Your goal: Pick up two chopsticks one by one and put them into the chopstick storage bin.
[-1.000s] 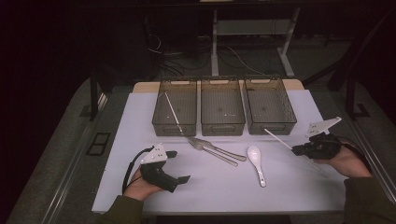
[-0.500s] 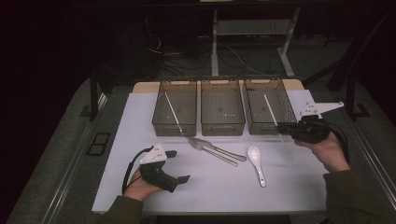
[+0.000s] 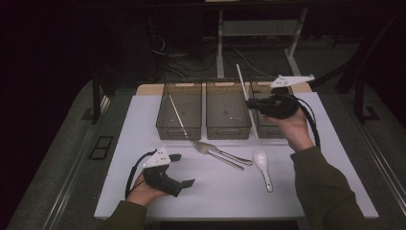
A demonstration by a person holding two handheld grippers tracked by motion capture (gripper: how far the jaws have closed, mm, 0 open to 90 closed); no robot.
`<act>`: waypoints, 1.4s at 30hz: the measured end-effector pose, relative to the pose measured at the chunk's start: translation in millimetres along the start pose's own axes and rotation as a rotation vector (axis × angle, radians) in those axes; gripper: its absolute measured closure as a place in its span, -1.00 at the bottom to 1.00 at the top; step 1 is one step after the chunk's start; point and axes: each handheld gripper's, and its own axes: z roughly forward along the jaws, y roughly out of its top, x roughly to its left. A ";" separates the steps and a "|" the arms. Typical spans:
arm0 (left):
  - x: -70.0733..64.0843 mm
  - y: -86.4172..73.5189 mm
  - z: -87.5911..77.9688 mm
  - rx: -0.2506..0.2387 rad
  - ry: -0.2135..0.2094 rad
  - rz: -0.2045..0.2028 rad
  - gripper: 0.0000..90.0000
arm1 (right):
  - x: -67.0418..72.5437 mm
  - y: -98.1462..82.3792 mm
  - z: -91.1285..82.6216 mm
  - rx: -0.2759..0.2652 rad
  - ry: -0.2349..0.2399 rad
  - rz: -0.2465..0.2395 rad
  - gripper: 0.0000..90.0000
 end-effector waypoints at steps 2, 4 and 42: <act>-0.1 0.2 0.0 -0.005 0.000 0.002 -1.00 | 5.5 11.3 14.9 -0.011 0.000 0.004 0.90; -0.9 0.5 -0.7 -0.008 0.000 0.003 -1.00 | 10.0 21.6 30.2 -0.021 0.001 0.003 0.90; 2.4 0.4 -1.4 -0.002 -0.001 0.021 -1.00 | 48.4 34.2 228.9 0.258 -0.069 0.106 0.84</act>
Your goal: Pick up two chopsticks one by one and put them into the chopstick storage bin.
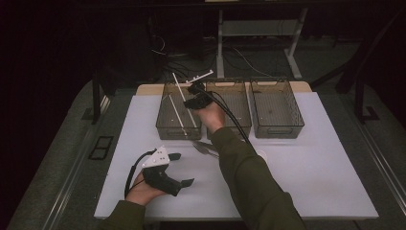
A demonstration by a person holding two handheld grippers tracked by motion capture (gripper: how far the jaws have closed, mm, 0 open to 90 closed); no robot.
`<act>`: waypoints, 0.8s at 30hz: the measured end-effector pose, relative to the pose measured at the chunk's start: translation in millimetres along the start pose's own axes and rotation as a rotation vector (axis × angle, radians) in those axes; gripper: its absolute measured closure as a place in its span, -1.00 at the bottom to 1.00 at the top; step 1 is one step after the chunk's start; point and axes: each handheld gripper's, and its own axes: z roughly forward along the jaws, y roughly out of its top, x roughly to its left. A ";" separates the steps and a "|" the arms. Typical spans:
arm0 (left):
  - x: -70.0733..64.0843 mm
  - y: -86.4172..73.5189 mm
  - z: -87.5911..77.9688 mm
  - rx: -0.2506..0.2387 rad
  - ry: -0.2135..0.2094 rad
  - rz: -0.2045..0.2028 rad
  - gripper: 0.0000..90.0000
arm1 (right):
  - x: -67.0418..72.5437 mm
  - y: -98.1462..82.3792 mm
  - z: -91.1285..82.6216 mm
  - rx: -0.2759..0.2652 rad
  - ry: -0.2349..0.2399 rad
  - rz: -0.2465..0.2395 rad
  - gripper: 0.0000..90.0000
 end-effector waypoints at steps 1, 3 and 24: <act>0.1 0.0 -0.1 -0.001 0.000 -0.001 -1.00 | -0.5 -1.3 2.6 0.013 -0.023 0.004 0.73; 0.2 -0.1 -0.3 -0.002 -0.001 -0.001 -1.00 | -1.6 -3.4 5.6 0.024 -0.032 0.007 0.56; -1.0 -0.5 0.9 0.007 0.006 0.006 -1.00 | -16.2 -36.6 -70.9 -0.091 0.118 -0.082 -0.09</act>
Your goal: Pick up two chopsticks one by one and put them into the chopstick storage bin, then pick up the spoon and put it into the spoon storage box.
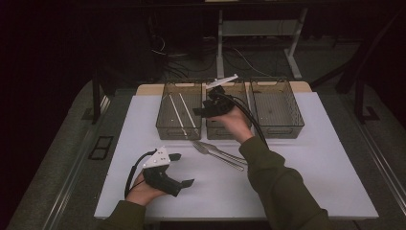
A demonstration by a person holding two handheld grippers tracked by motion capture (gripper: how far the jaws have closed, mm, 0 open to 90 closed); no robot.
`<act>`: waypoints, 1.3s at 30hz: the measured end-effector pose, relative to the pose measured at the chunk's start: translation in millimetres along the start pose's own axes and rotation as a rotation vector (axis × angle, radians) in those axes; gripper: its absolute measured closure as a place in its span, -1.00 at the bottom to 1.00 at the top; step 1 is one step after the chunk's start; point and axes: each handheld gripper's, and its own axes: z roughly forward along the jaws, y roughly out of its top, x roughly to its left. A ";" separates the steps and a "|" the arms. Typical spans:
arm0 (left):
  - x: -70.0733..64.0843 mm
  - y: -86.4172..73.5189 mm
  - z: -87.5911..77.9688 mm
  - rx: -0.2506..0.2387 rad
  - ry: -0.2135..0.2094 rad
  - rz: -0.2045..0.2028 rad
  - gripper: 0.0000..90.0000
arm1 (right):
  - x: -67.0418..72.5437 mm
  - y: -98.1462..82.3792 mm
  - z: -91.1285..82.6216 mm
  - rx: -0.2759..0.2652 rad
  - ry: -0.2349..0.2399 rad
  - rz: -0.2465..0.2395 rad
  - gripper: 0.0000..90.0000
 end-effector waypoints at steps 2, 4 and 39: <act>-0.1 0.0 -0.2 -0.006 -0.001 -0.006 -1.00 | -2.1 -7.0 -11.1 -0.004 0.005 -0.003 -0.13; 0.0 -0.4 -0.8 0.002 0.000 -0.007 -1.00 | -3.7 -13.7 -23.6 -0.015 0.014 0.000 -0.15; -1.3 -1.7 0.5 0.011 0.019 -0.012 -1.00 | -2.1 -171.0 -157.9 0.013 -0.010 0.005 0.61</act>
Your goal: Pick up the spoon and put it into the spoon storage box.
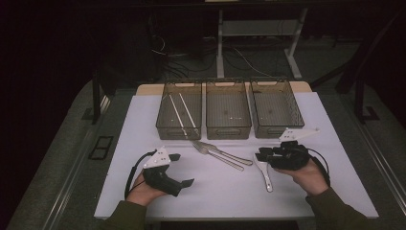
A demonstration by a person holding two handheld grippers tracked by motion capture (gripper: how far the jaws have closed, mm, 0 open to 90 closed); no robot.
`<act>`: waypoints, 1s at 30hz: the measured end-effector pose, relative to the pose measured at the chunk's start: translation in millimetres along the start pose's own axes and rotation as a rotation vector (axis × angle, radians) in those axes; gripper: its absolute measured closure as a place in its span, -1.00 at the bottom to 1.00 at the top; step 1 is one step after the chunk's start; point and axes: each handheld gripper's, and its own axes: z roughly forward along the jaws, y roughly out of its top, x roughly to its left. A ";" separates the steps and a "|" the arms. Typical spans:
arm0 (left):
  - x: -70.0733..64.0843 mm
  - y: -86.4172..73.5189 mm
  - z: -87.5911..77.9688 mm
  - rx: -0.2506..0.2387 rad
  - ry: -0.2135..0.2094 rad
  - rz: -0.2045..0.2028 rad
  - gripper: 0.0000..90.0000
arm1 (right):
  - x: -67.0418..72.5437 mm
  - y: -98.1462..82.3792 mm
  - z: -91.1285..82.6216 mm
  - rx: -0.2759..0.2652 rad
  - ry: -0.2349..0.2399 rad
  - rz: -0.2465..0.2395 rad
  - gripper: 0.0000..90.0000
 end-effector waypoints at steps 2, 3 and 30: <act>0.0 0.1 0.1 0.008 0.000 0.006 -1.00 | 2.1 -8.7 -0.4 0.025 0.004 -0.009 0.68; -0.1 0.0 0.3 0.008 0.000 0.007 -1.00 | 3.1 -12.8 -0.3 0.038 0.006 -0.008 0.73; 1.2 -1.6 -0.6 0.007 0.007 -0.004 -1.00 | 27.1 -53.7 21.2 0.286 0.026 -0.145 0.99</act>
